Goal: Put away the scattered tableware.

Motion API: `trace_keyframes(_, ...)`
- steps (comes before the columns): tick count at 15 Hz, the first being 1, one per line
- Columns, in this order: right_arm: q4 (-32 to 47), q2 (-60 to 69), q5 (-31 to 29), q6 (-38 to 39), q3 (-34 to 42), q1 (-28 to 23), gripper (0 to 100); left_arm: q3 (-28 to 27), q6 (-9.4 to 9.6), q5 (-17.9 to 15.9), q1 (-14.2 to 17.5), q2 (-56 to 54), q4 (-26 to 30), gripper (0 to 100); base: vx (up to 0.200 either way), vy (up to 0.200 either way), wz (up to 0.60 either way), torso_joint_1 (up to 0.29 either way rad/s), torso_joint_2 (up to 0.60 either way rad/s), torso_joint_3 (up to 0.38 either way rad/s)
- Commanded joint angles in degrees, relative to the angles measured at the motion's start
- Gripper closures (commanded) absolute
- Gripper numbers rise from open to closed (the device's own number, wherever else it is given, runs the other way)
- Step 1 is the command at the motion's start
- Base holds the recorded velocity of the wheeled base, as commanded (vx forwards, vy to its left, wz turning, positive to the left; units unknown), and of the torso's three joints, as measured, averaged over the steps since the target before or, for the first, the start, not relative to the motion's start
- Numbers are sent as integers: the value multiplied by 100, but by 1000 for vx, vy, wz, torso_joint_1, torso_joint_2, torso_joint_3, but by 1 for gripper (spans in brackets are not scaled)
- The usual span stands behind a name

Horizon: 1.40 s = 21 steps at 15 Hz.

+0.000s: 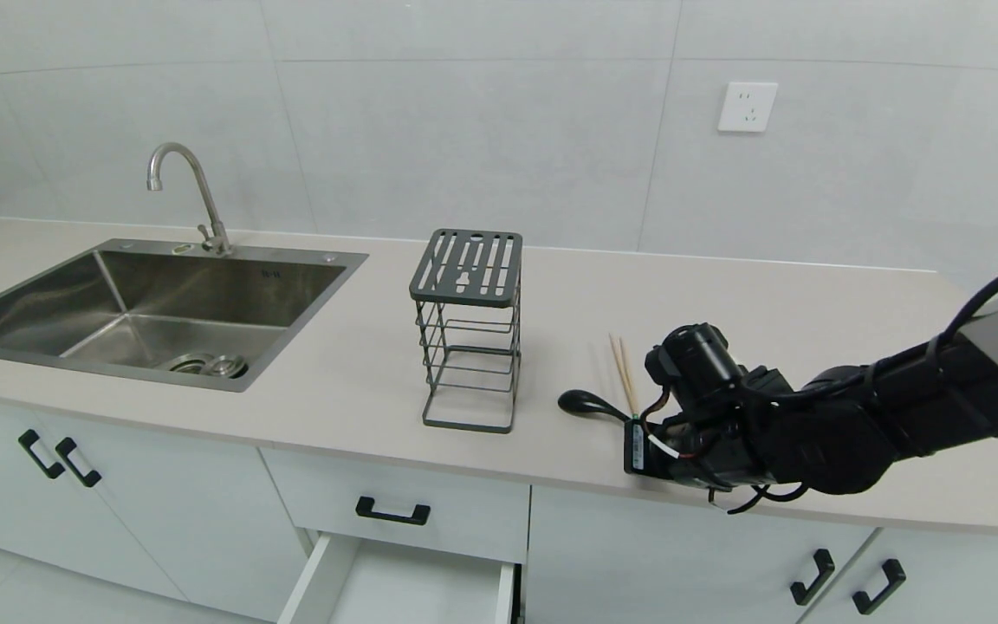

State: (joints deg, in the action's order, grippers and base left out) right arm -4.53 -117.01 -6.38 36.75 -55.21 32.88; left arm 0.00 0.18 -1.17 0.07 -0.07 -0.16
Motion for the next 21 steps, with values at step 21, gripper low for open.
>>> trace_keyframes(21,-1955,2138,207,-1531,634,685,100,0,-1,-6,1,7,-2,0,0,0,0,0,0,0)
